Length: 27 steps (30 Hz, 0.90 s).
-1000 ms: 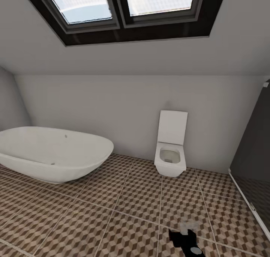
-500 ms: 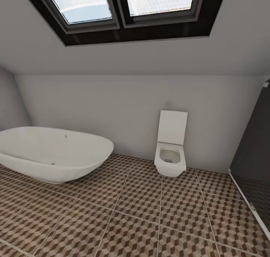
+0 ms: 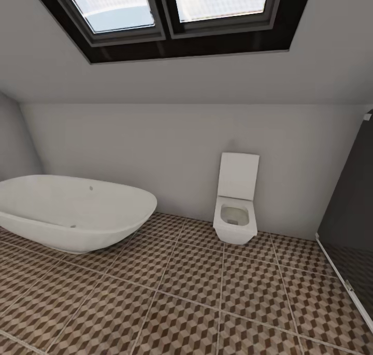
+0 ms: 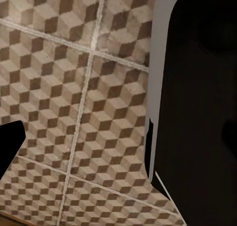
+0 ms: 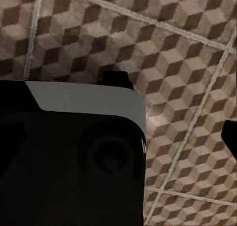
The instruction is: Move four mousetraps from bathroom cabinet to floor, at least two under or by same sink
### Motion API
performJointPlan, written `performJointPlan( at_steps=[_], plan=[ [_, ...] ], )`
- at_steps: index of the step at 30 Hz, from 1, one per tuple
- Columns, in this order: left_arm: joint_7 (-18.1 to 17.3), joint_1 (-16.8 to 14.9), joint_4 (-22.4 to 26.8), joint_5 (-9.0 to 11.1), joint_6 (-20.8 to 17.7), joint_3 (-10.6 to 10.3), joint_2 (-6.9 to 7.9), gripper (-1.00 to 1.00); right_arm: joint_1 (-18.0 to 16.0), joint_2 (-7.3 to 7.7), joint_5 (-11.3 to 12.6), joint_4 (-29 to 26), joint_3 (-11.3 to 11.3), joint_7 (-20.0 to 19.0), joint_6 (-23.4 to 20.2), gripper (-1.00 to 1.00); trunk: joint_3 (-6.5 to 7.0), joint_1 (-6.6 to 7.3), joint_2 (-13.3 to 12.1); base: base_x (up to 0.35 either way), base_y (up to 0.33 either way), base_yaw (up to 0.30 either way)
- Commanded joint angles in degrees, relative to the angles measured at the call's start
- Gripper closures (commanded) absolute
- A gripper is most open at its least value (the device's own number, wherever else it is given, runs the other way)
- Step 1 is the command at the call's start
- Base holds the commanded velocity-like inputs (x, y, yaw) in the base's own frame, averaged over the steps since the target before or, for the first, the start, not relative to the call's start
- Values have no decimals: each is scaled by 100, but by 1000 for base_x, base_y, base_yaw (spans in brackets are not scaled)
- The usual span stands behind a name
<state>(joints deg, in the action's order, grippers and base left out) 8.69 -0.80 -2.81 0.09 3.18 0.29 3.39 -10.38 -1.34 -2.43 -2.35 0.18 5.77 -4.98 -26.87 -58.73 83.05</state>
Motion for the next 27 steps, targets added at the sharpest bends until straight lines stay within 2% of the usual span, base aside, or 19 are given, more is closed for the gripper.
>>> performJointPlan(
  at_steps=[1, 4, 8, 27],
  plan=[
    [11, -8, -9, 0, 33, 1, -2, -100, 1, -7, -20, -41, 3, 17, 189, -100, -6, 0, 3, 0, 0, 0],
    [10, -8, -1, 0, 34, -8, -4, -100, 1, -2, -23, -61, 14, 12, 954, -100, -6, 0, 3, 0, 0, 0],
    [10, -8, 6, -1, 34, -4, -6, -100, 1, 13, -28, -73, 17, 12, 1263, -100, -6, 0, 3, 0, 0, 0],
    [10, -8, 9, -1, 34, -3, -5, -100, 1, 2, -29, -81, 17, 12, 1377, -100, -6, 0, 3, 0, 0, 0]
  ],
)
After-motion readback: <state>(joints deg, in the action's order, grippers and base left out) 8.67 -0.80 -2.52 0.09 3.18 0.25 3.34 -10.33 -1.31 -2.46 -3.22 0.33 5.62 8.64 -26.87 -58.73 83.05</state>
